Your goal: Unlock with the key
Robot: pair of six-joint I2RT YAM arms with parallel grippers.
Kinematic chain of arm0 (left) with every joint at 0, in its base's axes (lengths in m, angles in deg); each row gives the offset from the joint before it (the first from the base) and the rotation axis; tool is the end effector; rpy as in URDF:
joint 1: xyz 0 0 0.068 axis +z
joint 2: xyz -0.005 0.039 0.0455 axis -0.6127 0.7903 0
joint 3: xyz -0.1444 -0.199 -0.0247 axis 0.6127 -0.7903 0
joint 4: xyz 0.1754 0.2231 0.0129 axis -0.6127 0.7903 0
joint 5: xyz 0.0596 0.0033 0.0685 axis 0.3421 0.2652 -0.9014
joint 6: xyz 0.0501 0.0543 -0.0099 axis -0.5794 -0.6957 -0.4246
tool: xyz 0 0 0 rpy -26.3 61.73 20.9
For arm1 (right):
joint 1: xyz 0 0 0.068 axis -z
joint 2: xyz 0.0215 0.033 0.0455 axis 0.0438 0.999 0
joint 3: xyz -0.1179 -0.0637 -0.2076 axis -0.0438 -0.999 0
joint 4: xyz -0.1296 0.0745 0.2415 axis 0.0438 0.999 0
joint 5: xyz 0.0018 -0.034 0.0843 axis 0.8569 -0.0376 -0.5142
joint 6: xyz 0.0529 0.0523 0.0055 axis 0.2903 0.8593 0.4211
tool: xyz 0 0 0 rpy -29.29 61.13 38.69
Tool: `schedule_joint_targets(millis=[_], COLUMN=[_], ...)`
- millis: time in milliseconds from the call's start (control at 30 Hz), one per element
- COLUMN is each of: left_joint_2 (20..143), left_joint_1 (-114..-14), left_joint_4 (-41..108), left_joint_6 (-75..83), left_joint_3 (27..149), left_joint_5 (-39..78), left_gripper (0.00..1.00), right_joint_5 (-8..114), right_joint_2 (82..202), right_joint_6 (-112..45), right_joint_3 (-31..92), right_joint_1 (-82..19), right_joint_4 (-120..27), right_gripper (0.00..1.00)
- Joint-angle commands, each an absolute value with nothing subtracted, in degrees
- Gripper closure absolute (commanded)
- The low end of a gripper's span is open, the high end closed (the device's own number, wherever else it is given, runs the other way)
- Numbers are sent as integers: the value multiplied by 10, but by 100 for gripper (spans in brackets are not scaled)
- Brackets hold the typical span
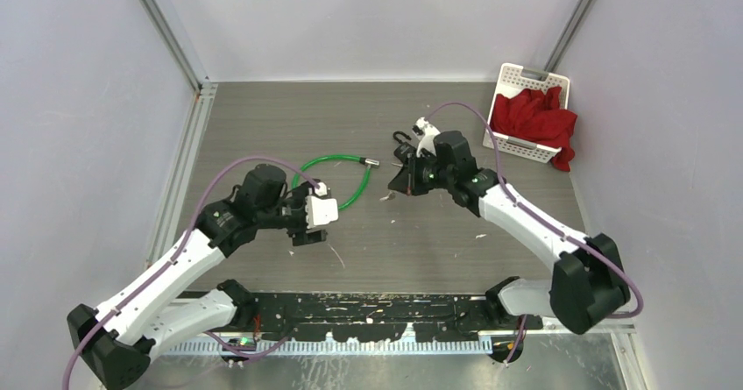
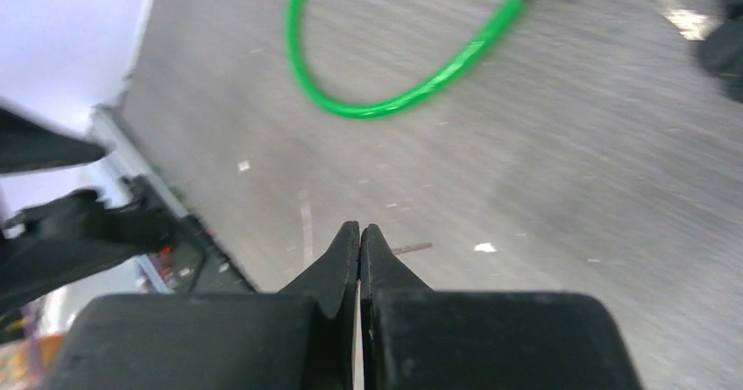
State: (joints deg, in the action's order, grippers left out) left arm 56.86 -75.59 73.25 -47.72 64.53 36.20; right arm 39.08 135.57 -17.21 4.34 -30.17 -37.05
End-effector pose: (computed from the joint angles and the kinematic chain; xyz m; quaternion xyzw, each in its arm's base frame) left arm 0.1747 -0.1689 0.2633 0.6249 0.6329 -0.1892 0.4162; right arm 0.2852 0.1754 0.2068 -0.1202 0.8678 0.3439 0.3378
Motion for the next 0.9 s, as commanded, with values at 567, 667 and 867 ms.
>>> schedule_joint_targets(millis=[567, 667, 867], left_joint_2=[552, 537, 538], left_joint_1=[-865, -865, -865], left_joint_4=[475, 464, 449], left_joint_6=[-262, -189, -173], left_joint_3=[615, 604, 606], left_joint_5=[353, 388, 390], left_gripper=[30, 37, 45], right_joint_5=[298, 285, 275], right_joint_2=[1244, 1230, 1224], right_joint_6=[33, 66, 97], right_joint_3=[71, 62, 59], right_joint_1=[-432, -432, -435], right_joint_4=[-442, -485, -515], right_gripper=[99, 99, 99])
